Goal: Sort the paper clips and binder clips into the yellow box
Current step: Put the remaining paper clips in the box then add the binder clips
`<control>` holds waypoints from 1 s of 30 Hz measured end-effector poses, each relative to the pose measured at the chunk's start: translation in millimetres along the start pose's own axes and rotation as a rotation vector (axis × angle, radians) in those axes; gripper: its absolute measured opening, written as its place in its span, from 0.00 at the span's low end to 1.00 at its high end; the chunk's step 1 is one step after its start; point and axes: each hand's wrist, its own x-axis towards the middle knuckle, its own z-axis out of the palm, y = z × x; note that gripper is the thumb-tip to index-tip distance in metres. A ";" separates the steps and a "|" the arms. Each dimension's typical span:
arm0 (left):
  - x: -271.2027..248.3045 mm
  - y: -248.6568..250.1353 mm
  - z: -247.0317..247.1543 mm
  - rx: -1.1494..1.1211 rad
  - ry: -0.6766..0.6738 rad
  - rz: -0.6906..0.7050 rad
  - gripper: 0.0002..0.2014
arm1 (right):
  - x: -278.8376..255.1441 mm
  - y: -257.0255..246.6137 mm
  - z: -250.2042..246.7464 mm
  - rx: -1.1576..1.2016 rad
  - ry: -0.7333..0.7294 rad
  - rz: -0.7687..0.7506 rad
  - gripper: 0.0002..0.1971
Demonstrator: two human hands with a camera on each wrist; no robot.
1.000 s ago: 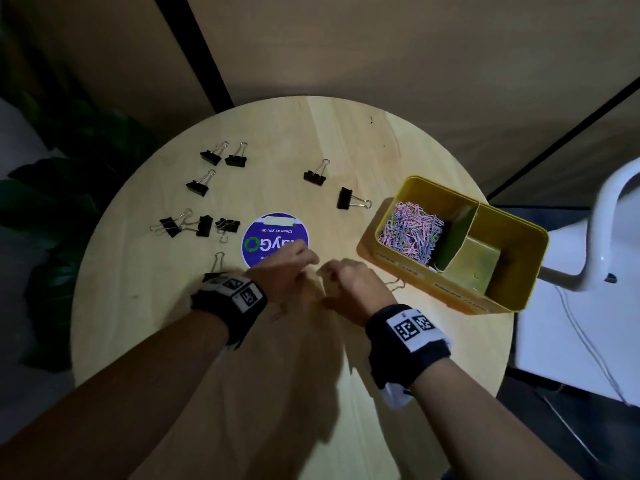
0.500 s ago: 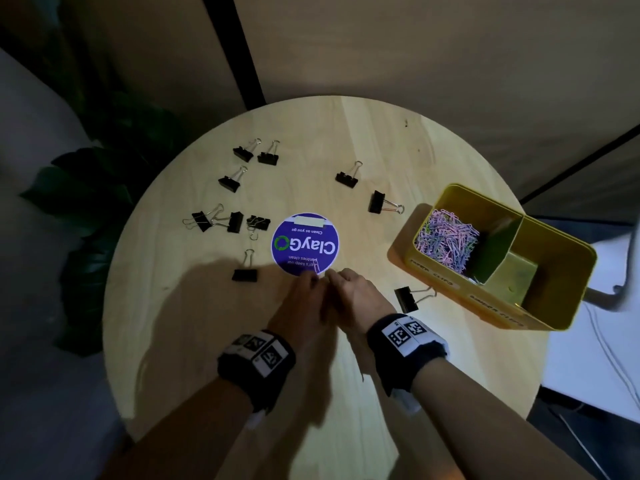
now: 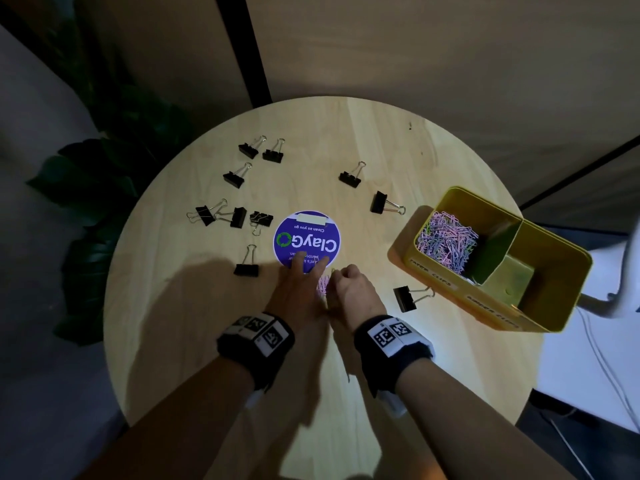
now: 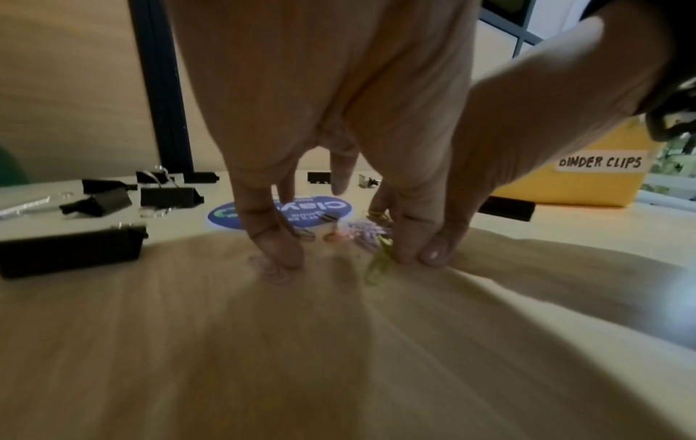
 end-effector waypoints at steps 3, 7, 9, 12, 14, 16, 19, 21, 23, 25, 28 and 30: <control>3.6 -5.4 -4.2 0.017 -0.070 0.090 0.29 | 3.9 1.2 -7.2 0.004 -0.006 -0.027 0.15; -6.7 -4.0 -3.1 0.018 -0.014 0.178 0.08 | 3.6 -3.8 -12.8 -0.095 -0.063 -0.103 0.13; -14.0 -0.2 -2.6 0.014 -0.014 0.198 0.08 | 0.7 -6.1 -13.7 -0.140 -0.098 -0.126 0.13; -20.3 2.4 -0.7 -0.003 0.013 0.211 0.10 | -3.0 -7.2 -12.3 -0.159 -0.135 -0.117 0.13; -21.9 4.2 -2.4 -0.016 0.014 0.197 0.10 | -3.1 -7.4 -10.4 -0.160 -0.152 -0.110 0.12; -20.7 3.4 -5.5 -0.069 0.008 0.179 0.09 | -2.5 -6.8 -9.6 -0.128 -0.155 -0.088 0.12; -16.7 -5.2 -10.6 -0.152 0.031 0.165 0.08 | 0.0 0.7 -9.3 0.001 -0.126 -0.020 0.10; -15.6 -13.7 -14.5 -0.249 0.068 0.161 0.07 | 1.3 8.3 -8.1 0.121 -0.094 0.018 0.08; -15.5 -21.6 -18.7 -0.339 0.097 0.155 0.07 | -0.6 15.7 -6.1 0.254 -0.064 0.050 0.07; -15.2 -27.1 -22.0 -0.439 0.095 0.107 0.09 | -5.9 20.2 -7.7 0.409 -0.002 0.081 0.05; -12.6 -31.0 -28.3 -0.616 0.138 0.050 0.09 | -19.6 22.3 -22.3 0.745 0.131 0.113 0.07; -12.9 -18.3 -44.0 -0.800 0.116 0.035 0.07 | -30.7 22.7 -40.6 0.902 0.235 0.086 0.10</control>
